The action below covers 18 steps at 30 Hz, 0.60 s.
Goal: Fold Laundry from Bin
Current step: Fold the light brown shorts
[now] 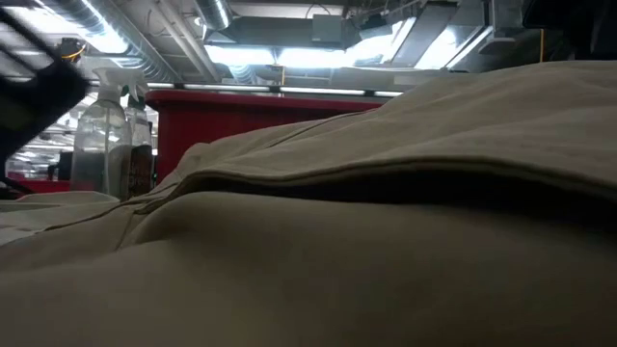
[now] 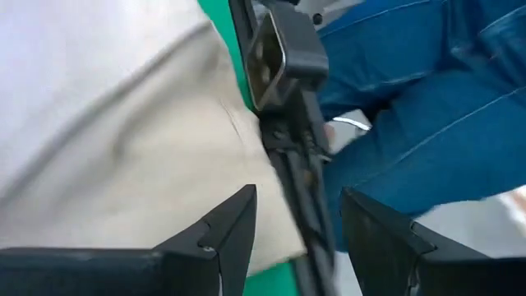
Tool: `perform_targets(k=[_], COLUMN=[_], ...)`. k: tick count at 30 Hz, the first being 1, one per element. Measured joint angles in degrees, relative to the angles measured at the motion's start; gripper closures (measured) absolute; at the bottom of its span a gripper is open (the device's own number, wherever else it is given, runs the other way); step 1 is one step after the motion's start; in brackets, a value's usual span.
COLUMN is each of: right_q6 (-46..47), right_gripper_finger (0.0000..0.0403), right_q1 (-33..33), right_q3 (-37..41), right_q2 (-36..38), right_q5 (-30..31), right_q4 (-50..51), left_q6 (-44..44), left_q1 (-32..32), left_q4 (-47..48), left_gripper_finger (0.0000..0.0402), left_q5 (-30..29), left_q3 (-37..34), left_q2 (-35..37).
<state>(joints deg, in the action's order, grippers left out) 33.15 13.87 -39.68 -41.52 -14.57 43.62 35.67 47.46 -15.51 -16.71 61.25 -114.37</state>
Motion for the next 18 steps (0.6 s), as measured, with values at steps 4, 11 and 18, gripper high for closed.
perform_targets(k=[4,11,18], right_q6=[0.0,1.16,1.22], right_gripper_finger=[0.0285,0.0285,0.0285], right_q1=[-0.02,-0.02,0.0], right_q3=[0.0,0.0,0.0], right_q2=[0.0,0.02,0.02], right_q5=[0.0,0.02,0.02], right_q4=[0.0,0.0,-0.02], left_q6=[-7.35,-14.01,-15.34], left_q1=[0.14,0.77,0.34], left_q4=[0.0,-0.59,-0.83], left_gripper_finger=[0.023,0.023,0.023], left_q5=[-0.9,-0.24,-0.33], left_q3=[0.0,0.07,0.07], left_q2=[0.0,-0.42,-2.57])
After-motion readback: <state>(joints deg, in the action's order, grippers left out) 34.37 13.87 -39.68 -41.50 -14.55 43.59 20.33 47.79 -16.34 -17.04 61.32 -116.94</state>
